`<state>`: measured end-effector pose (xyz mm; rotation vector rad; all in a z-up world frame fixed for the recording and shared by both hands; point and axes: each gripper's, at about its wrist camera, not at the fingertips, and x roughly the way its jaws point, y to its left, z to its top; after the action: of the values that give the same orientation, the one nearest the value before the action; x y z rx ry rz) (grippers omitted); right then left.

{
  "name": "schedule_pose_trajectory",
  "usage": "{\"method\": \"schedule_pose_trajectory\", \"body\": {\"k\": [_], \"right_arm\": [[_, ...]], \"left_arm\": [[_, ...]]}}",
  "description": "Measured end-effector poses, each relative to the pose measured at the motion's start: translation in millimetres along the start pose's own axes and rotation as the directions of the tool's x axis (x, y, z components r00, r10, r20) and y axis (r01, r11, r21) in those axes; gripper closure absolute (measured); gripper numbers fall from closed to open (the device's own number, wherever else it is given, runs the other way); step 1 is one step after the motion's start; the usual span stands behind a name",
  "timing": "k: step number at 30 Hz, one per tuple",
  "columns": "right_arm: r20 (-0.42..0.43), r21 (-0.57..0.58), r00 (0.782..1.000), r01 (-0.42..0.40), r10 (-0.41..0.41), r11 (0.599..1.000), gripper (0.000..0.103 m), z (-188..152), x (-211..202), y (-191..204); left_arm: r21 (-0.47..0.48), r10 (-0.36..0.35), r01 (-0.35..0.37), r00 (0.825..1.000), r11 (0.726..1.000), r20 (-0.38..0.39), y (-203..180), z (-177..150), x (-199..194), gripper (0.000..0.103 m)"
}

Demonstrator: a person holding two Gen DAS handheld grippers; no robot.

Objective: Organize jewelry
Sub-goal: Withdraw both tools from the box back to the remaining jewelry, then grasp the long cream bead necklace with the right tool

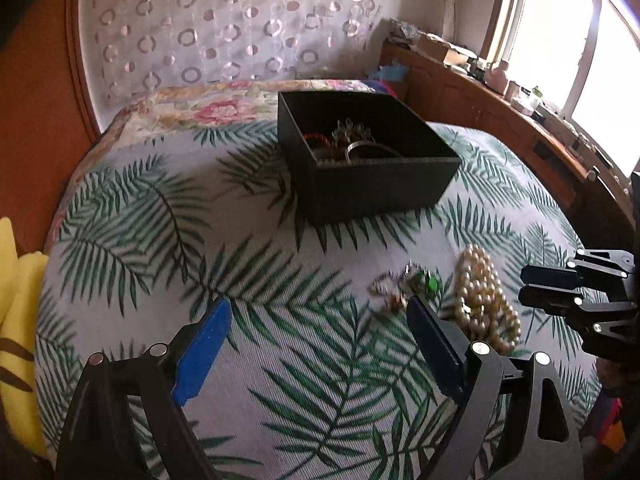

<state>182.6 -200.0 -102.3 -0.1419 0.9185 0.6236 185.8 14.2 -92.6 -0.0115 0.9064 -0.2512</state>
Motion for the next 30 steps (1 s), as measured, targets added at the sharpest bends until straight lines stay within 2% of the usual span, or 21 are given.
{"method": "schedule_pose_trajectory", "body": {"k": [10,12,17,18,19,21,25,30], "right_arm": [[-0.047,-0.008,0.999,0.019,-0.02,1.0,0.08,-5.4,9.7,5.2],[-0.051,-0.028,0.997,0.058,-0.06,0.998,0.08,-5.9,12.9,7.2],[-0.044,-0.082,0.994,0.095,-0.098,0.992,0.08,-4.5,14.4,15.3],[-0.041,-0.096,0.993,0.105,-0.11,0.99,0.082,-5.0,15.2,16.8],[-0.037,-0.106,0.992,0.12,-0.124,0.987,0.093,-5.4,15.0,17.3],[-0.044,-0.098,0.993,0.105,-0.11,0.99,0.094,-5.5,14.1,14.1],[-0.014,-0.064,0.994,0.106,-0.107,0.992,0.095,-4.2,1.0,3.0],[0.066,-0.017,0.991,0.116,-0.115,0.993,0.095,2.3,-31.0,-11.0]], "left_arm": [[-0.002,-0.002,0.002,1.0,1.0,-0.016,-5.1,-14.3,-0.3,0.017],[0.002,-0.007,0.007,1.0,1.0,-0.011,-5.5,-14.9,-1.8,0.017],[0.008,-0.006,0.006,1.0,1.0,-0.018,-7.5,-17.0,-1.6,0.017],[0.008,-0.007,0.007,1.0,1.0,-0.019,-7.7,-17.6,-1.5,0.017],[0.009,-0.009,0.009,1.0,1.0,-0.022,-8.3,-17.9,-1.1,0.017],[0.011,-0.012,0.012,1.0,1.0,-0.029,-9.6,-18.5,0.0,0.017],[0.021,-0.016,0.017,0.999,1.0,-0.035,-13.8,-19.7,2.7,0.017],[0.028,-0.016,0.017,0.999,0.999,-0.039,-18.5,-18.7,5.4,0.017]]}}
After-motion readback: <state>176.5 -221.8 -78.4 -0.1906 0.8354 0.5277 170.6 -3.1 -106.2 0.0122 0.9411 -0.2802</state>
